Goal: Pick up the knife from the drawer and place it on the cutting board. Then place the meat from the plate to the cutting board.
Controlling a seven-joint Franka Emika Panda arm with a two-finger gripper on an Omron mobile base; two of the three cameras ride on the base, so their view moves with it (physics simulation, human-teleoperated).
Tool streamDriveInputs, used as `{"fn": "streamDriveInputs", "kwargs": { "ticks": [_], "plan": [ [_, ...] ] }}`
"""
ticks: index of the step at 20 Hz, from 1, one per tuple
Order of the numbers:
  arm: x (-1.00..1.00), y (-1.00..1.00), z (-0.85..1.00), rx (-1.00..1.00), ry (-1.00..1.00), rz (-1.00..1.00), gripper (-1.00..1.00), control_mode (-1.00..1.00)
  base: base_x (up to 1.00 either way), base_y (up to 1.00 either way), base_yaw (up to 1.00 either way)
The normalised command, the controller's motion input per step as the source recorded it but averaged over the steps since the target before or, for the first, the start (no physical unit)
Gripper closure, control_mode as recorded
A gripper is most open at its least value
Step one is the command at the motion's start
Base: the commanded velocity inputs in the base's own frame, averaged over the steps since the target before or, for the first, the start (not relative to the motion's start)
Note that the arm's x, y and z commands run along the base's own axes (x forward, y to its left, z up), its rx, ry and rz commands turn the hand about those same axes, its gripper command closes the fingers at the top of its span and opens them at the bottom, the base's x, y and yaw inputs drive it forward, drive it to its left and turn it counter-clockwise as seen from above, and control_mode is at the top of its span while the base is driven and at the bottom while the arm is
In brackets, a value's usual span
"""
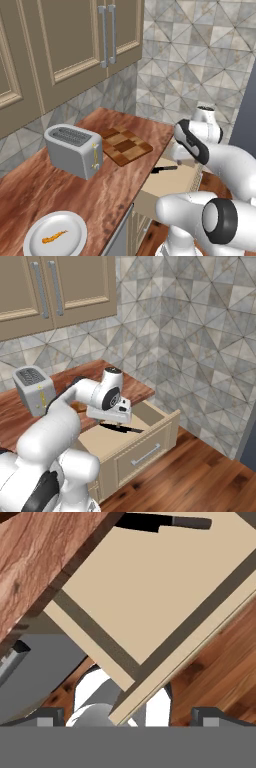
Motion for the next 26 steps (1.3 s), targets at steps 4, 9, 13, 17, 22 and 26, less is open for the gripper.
{"fn": "streamDriveInputs", "kwargs": {
  "ticks": [4, 9, 13, 17, 22, 26],
  "plan": [
    [0.19, -0.19, -0.34, 0.0, 0.0, 0.0, -1.0, -1.0, 0.0, 0.0, 0.0],
    [0.2, -0.17, -0.34, 0.0, 0.0, 0.0, -1.0, -1.0, 0.0, 0.0, 0.0],
    [0.19, -0.14, -0.26, 0.0, 0.0, 0.0, -1.0, -1.0, 0.0, 0.0, 0.0],
    [0.21, -0.03, -0.21, 0.0, 0.0, 0.0, -1.0, -1.0, 0.0, 0.0, 0.0],
    [0.26, 0.0, -0.22, 0.0, 0.0, 0.0, -1.0, -1.0, 0.0, 0.0, 0.0],
    [0.29, 0.0, -0.21, 0.0, 0.0, 0.0, -1.0, -1.0, 0.0, 0.0, 0.0]
  ]
}}
